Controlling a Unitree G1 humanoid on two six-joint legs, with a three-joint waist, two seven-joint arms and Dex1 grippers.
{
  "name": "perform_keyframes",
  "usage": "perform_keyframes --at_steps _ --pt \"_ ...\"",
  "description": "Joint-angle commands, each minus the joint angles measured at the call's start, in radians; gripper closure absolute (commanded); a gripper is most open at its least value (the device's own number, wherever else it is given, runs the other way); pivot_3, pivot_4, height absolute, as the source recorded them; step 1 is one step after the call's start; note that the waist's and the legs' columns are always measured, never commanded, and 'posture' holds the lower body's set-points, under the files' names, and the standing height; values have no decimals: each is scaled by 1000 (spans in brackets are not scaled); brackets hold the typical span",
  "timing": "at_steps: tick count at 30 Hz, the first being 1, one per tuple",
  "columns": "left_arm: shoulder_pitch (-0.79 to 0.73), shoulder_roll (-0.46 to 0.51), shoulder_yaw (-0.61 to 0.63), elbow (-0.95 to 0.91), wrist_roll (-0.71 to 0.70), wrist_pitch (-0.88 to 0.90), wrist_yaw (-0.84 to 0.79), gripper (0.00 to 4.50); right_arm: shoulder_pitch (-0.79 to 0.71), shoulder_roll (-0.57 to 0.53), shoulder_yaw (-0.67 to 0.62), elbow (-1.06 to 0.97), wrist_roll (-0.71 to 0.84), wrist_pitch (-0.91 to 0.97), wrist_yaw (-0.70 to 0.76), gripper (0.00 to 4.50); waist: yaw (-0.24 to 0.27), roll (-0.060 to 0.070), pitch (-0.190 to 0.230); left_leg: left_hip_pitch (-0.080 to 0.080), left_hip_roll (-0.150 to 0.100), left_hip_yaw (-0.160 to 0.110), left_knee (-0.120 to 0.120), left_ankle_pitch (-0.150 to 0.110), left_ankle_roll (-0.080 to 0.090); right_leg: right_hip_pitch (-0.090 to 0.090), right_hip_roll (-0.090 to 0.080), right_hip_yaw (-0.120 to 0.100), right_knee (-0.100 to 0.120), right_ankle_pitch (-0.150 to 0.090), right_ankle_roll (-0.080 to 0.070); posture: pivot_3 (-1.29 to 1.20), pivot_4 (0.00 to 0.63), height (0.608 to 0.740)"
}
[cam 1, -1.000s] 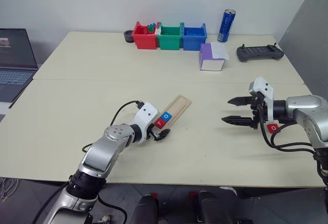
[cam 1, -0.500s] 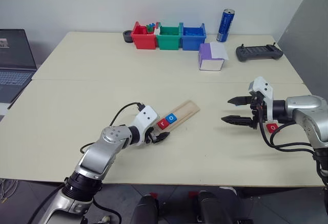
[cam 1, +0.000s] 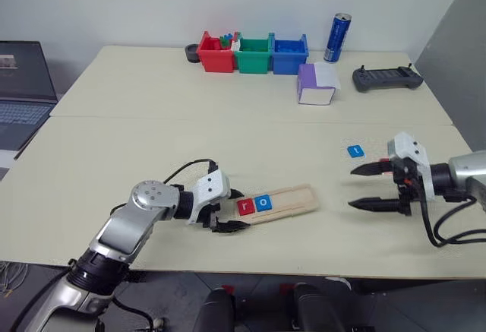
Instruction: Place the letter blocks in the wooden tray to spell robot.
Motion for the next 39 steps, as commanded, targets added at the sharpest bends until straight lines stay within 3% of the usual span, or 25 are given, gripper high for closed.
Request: perform_keyframes --at_steps 1,13,39 --pt "-57 6 -31 47 34 -80 -68 1121 52 -41 -62 -59 35 -36 51 0 0 0 0 0 0 0 0 0 0 0 0 0 0 0 0 0 150 740" --pt "-213 -83 -105 286 166 -284 -125 1121 110 -38 -61 -129 45 -22 14 0 -1 0 0 0 0 0 0 0 0 0 0 0 1 -3 5 0 150 740" --pt "-260 -252 -140 346 267 -253 -41 1121 98 -38 -50 -133 48 22 -12 0 1 0 0 0 0 0 1 0 0 1 0 0 1 -2 5 0 150 740"
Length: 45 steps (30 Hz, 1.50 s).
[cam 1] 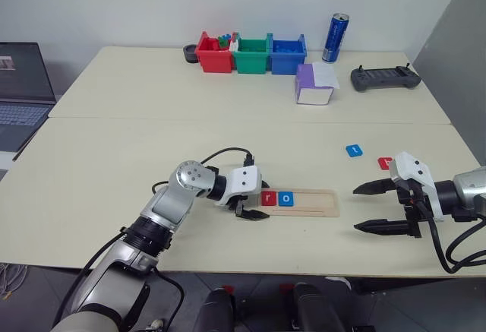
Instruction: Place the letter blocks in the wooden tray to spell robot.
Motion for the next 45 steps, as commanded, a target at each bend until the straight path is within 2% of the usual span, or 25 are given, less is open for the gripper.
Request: perform_keyframes --at_steps 1,11,21,23,25,33,45 --pt "-16 -22 -16 11 15 -5 14 1121 -13 -3 -14 -19 18 2 -3 0 0 0 0 0 0 0 0 0 0 0 0 0 0 0 0 0 150 740" --pt "-13 -63 2 14 -3 29 13 1121 -29 3 -7 -8 14 2 -14 0 0 0 0 0 0 0 0 0 0 0 0 0 0 0 0 0 150 740" --pt "-37 -51 18 14 -28 54 -7 1121 -45 10 -2 -1 13 5 -21 0 0 0 0 0 0 0 0 0 0 0 0 0 0 0 0 0 150 740" --pt "-38 -50 18 17 -26 49 -6 402 -46 10 -3 0 14 6 -21 0 0 0 0 0 0 0 0 0 0 0 0 0 0 0 0 0 150 740" --pt "-40 -46 17 21 -23 44 -6 10 -48 11 -3 1 13 7 -22 0 0 0 0 0 0 0 0 0 0 0 0 0 0 0 0 0 150 740" --pt "-57 -32 31 35 -10 -15 20 10 -55 18 -1 2 11 10 -23 0 0 0 0 0 0 0 0 0 0 0 0 0 0 0 0 0 150 740" --pt "4 97 137 -250 -191 201 -66 10 -79 15 -3 30 8 -2 -8 0 -3 0 0 0 0 0 0 0 0 0 0 0 0 0 0 0 150 740"
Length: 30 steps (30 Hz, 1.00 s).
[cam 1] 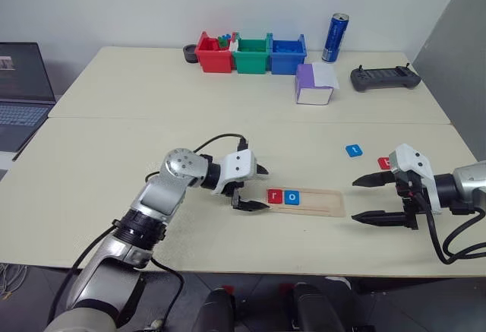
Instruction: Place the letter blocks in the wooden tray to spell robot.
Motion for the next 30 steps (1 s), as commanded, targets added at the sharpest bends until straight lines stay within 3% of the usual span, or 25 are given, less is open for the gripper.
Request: perform_keyframes --at_steps 1,11,20,30 --pt "24 34 69 -124 -88 83 -7 10 -23 -2 -6 4 9 -15 10 0 -1 0 0 0 0 0 0 0 0 0 0 0 0 0 0 0 150 740" --pt "140 121 333 -200 -250 213 118 10 -52 3 9 78 -3 -54 32 0 -2 0 0 1 0 0 0 0 0 0 0 0 0 0 0 0 150 740" --pt "387 217 571 -286 -335 225 189 10 -67 -9 -63 155 23 -39 16 0 1 0 0 0 0 0 0 0 0 -1 0 0 0 0 -1 0 150 740" --pt "388 358 641 -388 -518 394 165 10 -87 -11 -52 224 -12 -70 27 0 1 0 0 1 1 0 0 0 0 0 0 0 0 0 0 0 150 740"
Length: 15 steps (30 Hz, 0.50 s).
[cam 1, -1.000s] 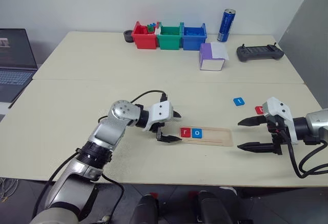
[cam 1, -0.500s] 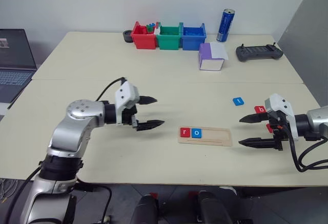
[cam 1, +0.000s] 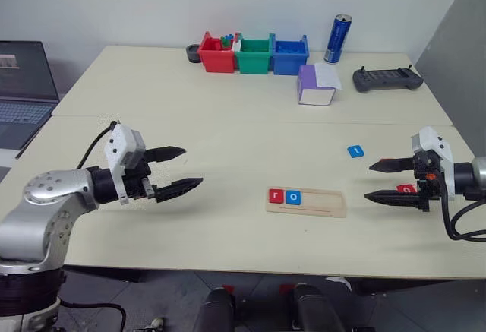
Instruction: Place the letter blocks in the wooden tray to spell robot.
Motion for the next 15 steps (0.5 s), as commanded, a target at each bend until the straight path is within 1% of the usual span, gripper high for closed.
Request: perform_keyframes --at_steps 1,8,15 --pt "-17 57 36 -42 -49 35 -17 10 -23 -14 -17 3 -8 -21 6 0 -1 0 0 0 0 0 0 0 0 0 0 0 0 0 0 0 150 740" --pt "-19 105 53 -70 -118 72 -20 10 -11 -31 -34 22 -12 -29 5 0 -2 0 0 0 0 0 0 0 0 0 0 0 0 0 0 0 150 740" --pt "-39 106 32 -88 -137 76 -6 10 -15 -33 -40 16 -20 -31 -20 0 -2 0 0 0 0 0 0 0 0 0 0 0 0 0 0 0 150 740"
